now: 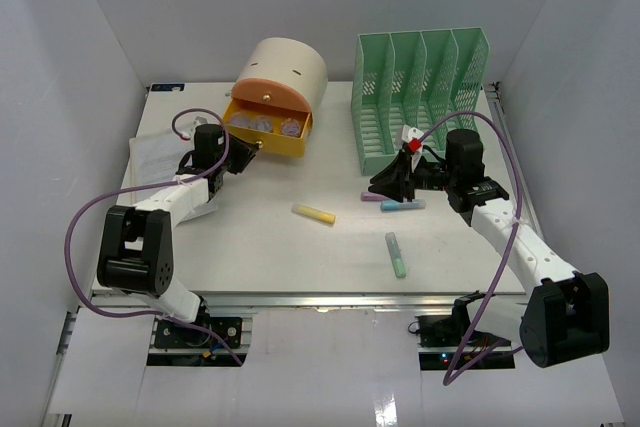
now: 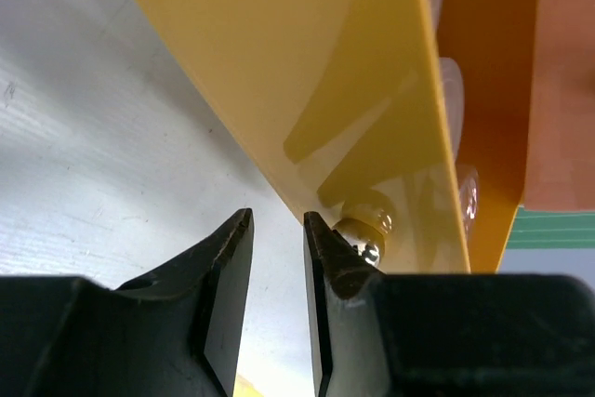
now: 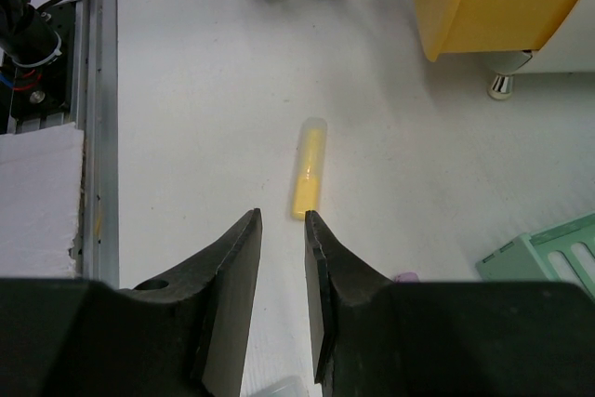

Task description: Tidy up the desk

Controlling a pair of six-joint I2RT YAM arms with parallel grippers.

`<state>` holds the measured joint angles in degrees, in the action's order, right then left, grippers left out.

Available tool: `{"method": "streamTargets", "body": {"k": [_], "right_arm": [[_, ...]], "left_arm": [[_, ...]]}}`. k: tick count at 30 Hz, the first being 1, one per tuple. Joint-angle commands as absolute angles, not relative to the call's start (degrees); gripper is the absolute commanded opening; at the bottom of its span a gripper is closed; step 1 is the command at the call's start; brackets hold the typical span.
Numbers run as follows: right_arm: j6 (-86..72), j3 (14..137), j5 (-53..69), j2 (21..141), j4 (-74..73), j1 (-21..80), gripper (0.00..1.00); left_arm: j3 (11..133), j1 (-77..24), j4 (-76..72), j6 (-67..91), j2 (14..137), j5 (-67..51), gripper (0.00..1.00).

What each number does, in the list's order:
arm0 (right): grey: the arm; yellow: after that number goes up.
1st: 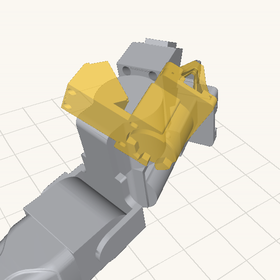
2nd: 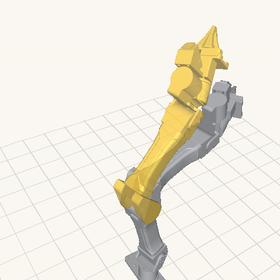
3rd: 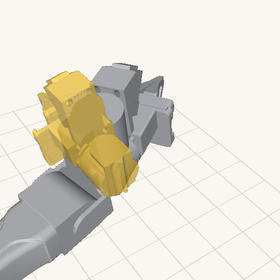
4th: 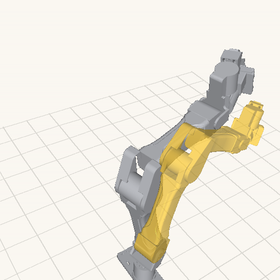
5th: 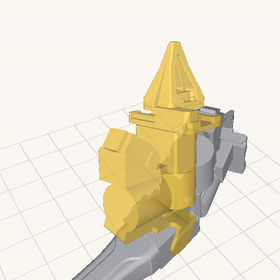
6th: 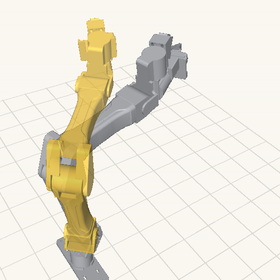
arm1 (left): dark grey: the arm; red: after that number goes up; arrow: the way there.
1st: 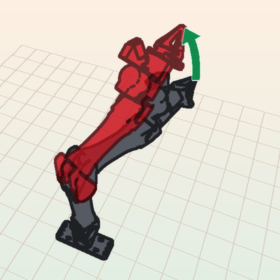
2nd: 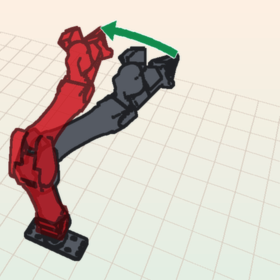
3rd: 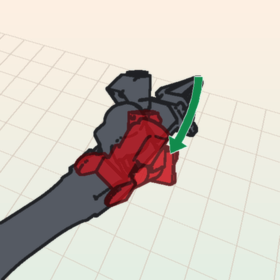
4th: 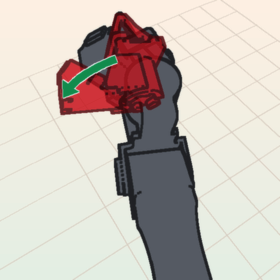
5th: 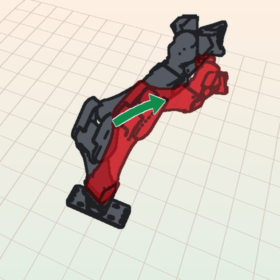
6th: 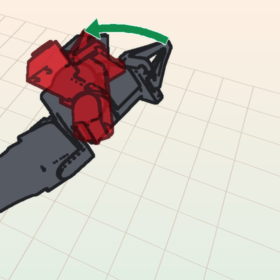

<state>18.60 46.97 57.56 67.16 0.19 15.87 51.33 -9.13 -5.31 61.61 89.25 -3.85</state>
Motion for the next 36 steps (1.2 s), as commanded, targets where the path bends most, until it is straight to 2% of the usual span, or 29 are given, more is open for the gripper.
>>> {"method": "streamTargets", "body": {"k": [1, 5, 9, 22, 36], "right_arm": [[19.5, 46.8, 58.4, 65.9, 1.9, 15.6, 0.32], [19.7, 46.7, 58.2, 66.0, 1.9, 15.6, 0.35], [19.7, 46.6, 58.0, 66.5, 2.0, 15.6, 0.36], [19.9, 46.6, 58.2, 66.4, 1.9, 14.7, 0.36], [20.5, 46.7, 57.9, 66.0, 1.7, 14.0, 0.36]], "left_arm": [[52.9, -9.5, -13.1, 58.6, 87.2, -6.5, 0.43], [52.4, -9.5, -16.8, 57.3, 88.7, -8.8, 0.51], [54.6, -9.5, -17.6, 56.1, 91.3, -9.2, 0.52], [67.8, -9.5, -13.6, 54.6, 99.9, -6.3, 0.48], [75.0, -9.4, -16.0, 59.3, 109.0, -8.9, 0.43]]}}
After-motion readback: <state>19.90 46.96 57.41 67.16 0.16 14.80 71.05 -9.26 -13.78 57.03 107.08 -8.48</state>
